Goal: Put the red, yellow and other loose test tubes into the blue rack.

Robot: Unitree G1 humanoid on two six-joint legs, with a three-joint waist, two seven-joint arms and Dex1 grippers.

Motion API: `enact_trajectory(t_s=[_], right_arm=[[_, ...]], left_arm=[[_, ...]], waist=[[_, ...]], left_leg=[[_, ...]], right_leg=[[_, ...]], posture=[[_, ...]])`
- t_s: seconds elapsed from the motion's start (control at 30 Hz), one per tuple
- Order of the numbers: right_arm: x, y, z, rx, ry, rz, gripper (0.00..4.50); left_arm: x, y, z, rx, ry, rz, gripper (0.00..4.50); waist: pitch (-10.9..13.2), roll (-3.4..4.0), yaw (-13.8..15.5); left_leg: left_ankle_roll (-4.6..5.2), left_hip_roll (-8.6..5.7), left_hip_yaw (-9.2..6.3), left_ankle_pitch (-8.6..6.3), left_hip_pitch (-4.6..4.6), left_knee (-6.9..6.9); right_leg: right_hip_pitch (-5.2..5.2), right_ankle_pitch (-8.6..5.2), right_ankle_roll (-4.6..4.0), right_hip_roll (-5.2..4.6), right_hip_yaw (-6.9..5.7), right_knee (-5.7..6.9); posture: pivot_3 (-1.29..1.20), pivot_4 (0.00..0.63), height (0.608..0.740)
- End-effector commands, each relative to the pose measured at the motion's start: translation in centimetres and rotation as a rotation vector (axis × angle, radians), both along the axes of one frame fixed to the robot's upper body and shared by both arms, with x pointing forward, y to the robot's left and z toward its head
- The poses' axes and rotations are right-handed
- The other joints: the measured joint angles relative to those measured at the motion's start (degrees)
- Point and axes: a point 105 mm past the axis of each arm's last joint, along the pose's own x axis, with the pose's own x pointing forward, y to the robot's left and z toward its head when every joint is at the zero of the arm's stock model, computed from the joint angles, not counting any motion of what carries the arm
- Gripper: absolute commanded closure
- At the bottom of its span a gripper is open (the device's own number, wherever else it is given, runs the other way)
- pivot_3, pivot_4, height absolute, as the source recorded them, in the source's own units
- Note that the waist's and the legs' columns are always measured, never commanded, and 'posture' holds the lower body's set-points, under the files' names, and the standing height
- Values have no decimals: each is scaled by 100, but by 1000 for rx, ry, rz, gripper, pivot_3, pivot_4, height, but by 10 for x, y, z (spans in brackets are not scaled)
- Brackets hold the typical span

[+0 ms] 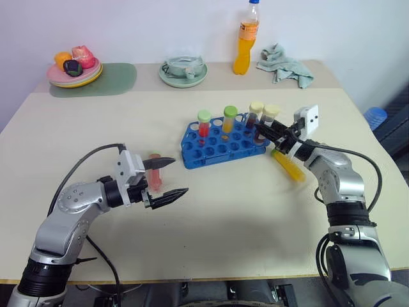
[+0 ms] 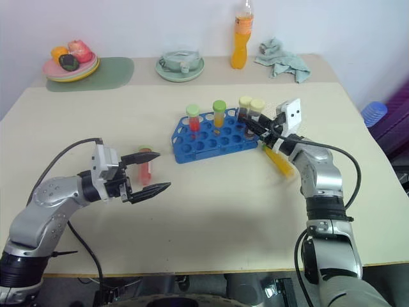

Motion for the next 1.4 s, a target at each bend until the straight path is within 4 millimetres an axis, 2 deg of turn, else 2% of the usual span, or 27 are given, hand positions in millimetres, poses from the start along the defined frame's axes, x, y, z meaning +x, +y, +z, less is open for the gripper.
enact_trajectory(t_s=[0.03,0.23,0.33,0.47,0.63,0.77,0.93,1.1,1.27,1.4], right_arm=[[-3,2,12,-4,-82,-24,3349],[-3,-1,8,6,-101,-44,3349],[-6,-1,9,6,-105,-37,2160],[-6,2,10,-68,-124,-58,167],[-11,4,19,-81,-127,-20,167],[-16,-15,16,-240,-40,-103,167],[-40,-25,22,-283,102,-2,167],[-57,-38,18,-391,294,32,167],[-45,-50,15,-376,393,-8,167],[-30,-60,-4,-394,498,-76,167]], left_arm=[[-1,4,6,2,-46,-3,0],[2,10,-1,4,-44,-6,0],[1,11,-4,4,-44,-8,0],[0,11,-7,3,-44,-9,0],[-2,7,-8,2,-51,-12,0],[-3,2,-5,-2,-62,-17,0],[-3,-2,0,-3,-71,-35,0],[2,-7,2,-2,-71,-53,0],[6,-13,-1,-7,-66,-64,0],[6,-16,0,-24,-61,-58,0]], waist=[[0,0,2],[0,0,1],[0,0,1],[0,0,-8],[0,1,-17],[1,1,14],[1,2,11],[2,4,9],[2,3,-11],[2,3,4]], left_leg=[[0,0,0,0,0,1],[0,0,0,0,0,1],[0,0,0,0,0,1],[0,0,-1,0,0,1],[-1,1,-1,-1,0,1],[1,0,-1,-3,-3,1],[1,-2,0,-4,-5,2],[2,-1,0,-4,-5,1],[3,-1,3,-4,-5,6],[5,-1,6,-5,-8,7]], right_leg=[[1,0,0,0,0,0],[0,0,-1,-2,0,0],[0,-1,-1,-3,0,0],[0,-1,-2,-5,0,0],[-2,-1,-3,-8,1,0],[-3,-2,-4,-15,1,-2],[-4,-4,-9,-21,1,-4],[-6,-5,-9,-21,1,-4],[-5,-3,-12,-20,1,-5],[-9,-3,-12,-20,0,-6]], posture=[[0,150,740],[0,150,740],[0,150,740],[0,150,740],[0,150,740],[0,150,740],[0,150,740],[0,150,740],[0,150,740],[0,150,740]])
